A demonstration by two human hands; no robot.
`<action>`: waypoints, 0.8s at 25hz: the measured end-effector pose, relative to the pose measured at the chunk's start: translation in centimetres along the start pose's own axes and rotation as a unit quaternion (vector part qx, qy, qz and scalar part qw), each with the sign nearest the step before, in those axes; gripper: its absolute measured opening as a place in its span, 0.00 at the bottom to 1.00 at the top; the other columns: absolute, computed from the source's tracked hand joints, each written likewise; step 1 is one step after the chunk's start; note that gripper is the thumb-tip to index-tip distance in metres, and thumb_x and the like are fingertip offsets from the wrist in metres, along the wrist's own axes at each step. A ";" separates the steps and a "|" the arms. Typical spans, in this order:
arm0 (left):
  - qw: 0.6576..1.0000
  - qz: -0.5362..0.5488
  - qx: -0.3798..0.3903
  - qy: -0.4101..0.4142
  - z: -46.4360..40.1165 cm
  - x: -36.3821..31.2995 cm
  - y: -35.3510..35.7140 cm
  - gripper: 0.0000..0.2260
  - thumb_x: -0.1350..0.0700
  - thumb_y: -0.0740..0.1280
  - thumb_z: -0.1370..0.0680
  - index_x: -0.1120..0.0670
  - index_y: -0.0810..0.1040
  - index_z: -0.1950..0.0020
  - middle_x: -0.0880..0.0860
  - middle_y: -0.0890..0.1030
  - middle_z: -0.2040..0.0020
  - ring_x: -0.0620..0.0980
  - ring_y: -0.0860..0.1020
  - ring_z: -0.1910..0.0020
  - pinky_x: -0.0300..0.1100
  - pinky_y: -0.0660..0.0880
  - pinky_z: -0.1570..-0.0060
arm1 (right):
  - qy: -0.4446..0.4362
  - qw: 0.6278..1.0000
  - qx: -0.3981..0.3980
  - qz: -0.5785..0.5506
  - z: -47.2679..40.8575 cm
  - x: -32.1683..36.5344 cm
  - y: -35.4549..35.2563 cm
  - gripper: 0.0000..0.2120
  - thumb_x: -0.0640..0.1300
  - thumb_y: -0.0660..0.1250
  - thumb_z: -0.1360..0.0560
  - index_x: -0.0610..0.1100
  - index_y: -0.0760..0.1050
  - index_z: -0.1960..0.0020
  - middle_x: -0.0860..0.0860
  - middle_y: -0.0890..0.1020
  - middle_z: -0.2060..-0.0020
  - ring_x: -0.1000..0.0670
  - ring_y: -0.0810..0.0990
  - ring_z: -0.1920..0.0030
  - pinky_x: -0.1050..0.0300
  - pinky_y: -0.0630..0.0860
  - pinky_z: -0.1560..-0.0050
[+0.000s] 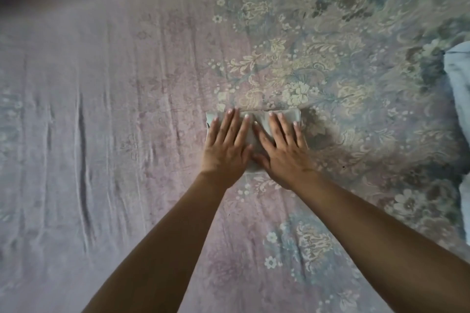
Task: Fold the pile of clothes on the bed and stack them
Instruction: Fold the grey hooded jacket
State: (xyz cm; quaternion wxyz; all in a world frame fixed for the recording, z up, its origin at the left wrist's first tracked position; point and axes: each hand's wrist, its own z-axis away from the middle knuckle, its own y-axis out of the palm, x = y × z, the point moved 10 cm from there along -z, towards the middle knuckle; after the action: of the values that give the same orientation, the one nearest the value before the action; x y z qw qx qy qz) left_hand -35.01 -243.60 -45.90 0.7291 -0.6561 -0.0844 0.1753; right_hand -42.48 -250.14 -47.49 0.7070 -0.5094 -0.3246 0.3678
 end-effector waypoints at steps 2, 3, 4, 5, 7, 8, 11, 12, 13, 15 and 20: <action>0.998 0.029 0.060 -0.022 0.4 1.4 3.6 0.29 0.40 0.38 0.19 0.53 0.53 0.23 0.55 0.53 0.23 0.54 0.54 0.24 0.58 0.50 0.27 | 0.019 0.997 0.074 -0.009 -0.1 -1.2 3.1 0.36 0.72 0.23 0.35 0.59 0.25 0.30 0.51 0.29 0.27 0.50 0.28 0.28 0.46 0.23 0.33; 0.995 0.043 0.077 -0.040 0.8 2.0 4.8 0.29 0.38 0.38 0.21 0.48 0.44 0.23 0.52 0.44 0.23 0.50 0.45 0.24 0.59 0.46 0.27 | 0.035 0.994 0.102 -0.018 0.0 -1.7 4.1 0.34 0.73 0.24 0.35 0.61 0.21 0.34 0.53 0.25 0.30 0.51 0.23 0.30 0.46 0.21 0.35; 0.991 0.061 0.100 -0.057 1.0 2.3 5.5 0.28 0.37 0.38 0.22 0.45 0.37 0.25 0.51 0.37 0.24 0.49 0.38 0.25 0.58 0.41 0.27 | 0.051 0.991 0.115 -0.041 0.1 -2.1 4.7 0.32 0.73 0.30 0.31 0.62 0.21 0.34 0.53 0.23 0.30 0.51 0.22 0.31 0.45 0.23 0.33; 0.987 0.080 0.112 -0.080 1.1 2.4 5.7 0.28 0.36 0.40 0.22 0.43 0.33 0.27 0.51 0.33 0.25 0.49 0.34 0.26 0.57 0.39 0.27 | 0.077 0.987 0.120 -0.074 0.3 -2.3 4.7 0.32 0.71 0.36 0.27 0.62 0.23 0.31 0.52 0.24 0.30 0.48 0.23 0.29 0.44 0.26 0.30; 0.966 0.156 0.121 -0.165 1.0 2.9 5.0 0.35 0.36 0.52 0.21 0.45 0.31 0.27 0.54 0.32 0.24 0.55 0.33 0.25 0.54 0.38 0.26 | 0.147 0.972 0.088 -0.161 0.5 -2.4 4.1 0.34 0.66 0.48 0.23 0.59 0.33 0.25 0.46 0.29 0.26 0.42 0.32 0.25 0.42 0.38 0.26; 0.941 0.229 0.106 -0.226 1.1 3.3 4.3 0.41 0.38 0.60 0.23 0.48 0.32 0.25 0.57 0.34 0.24 0.57 0.35 0.25 0.54 0.41 0.26 | 0.196 0.957 0.049 -0.209 0.6 -2.7 3.5 0.36 0.64 0.55 0.23 0.58 0.38 0.24 0.42 0.35 0.25 0.39 0.40 0.24 0.42 0.46 0.25; 0.802 0.459 0.002 -0.381 2.2 4.4 2.6 0.49 0.51 0.75 0.30 0.52 0.44 0.22 0.59 0.53 0.25 0.59 0.55 0.26 0.51 0.61 0.30 | 0.352 0.864 -0.052 -0.356 1.5 -4.6 1.9 0.48 0.56 0.72 0.30 0.50 0.45 0.22 0.37 0.53 0.26 0.37 0.59 0.28 0.45 0.62 0.31; 0.746 0.511 -0.027 -0.426 2.9 4.6 2.1 0.44 0.56 0.76 0.31 0.55 0.52 0.24 0.57 0.64 0.31 0.57 0.64 0.30 0.46 0.69 0.38 | 0.387 0.829 -0.050 -0.401 1.6 -5.1 2.0 0.49 0.52 0.75 0.31 0.47 0.46 0.22 0.39 0.57 0.26 0.38 0.62 0.29 0.47 0.64 0.32; 0.687 0.559 -0.042 -0.462 3.5 4.5 1.9 0.35 0.59 0.76 0.31 0.59 0.62 0.30 0.54 0.71 0.40 0.55 0.71 0.36 0.40 0.73 0.47 | 0.417 0.790 -0.033 -0.448 1.8 -5.4 2.0 0.47 0.48 0.75 0.32 0.45 0.49 0.23 0.41 0.61 0.28 0.40 0.65 0.31 0.50 0.66 0.35; 0.617 0.610 -0.018 -0.497 4.7 3.9 2.1 0.16 0.63 0.75 0.30 0.60 0.73 0.48 0.52 0.76 0.54 0.51 0.77 0.51 0.37 0.75 0.61 | 0.444 0.714 0.020 -0.541 2.2 -5.5 3.0 0.36 0.44 0.75 0.31 0.40 0.62 0.29 0.44 0.72 0.36 0.45 0.74 0.41 0.56 0.71 0.47; 0.547 0.674 0.143 -0.476 9.2 1.0 1.4 0.16 0.59 0.76 0.32 0.60 0.80 0.46 0.58 0.83 0.50 0.56 0.82 0.56 0.45 0.79 0.63 | 0.383 0.606 0.183 -0.673 8.6 -3.6 1.9 0.21 0.42 0.76 0.32 0.38 0.76 0.42 0.42 0.82 0.48 0.44 0.81 0.51 0.54 0.77 0.49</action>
State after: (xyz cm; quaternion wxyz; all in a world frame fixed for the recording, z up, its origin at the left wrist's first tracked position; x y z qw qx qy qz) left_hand -37.51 -234.56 -46.21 0.3340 -0.2283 0.0743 0.9115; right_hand -51.88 -248.72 -47.26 0.8933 -0.1015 -0.2011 -0.3888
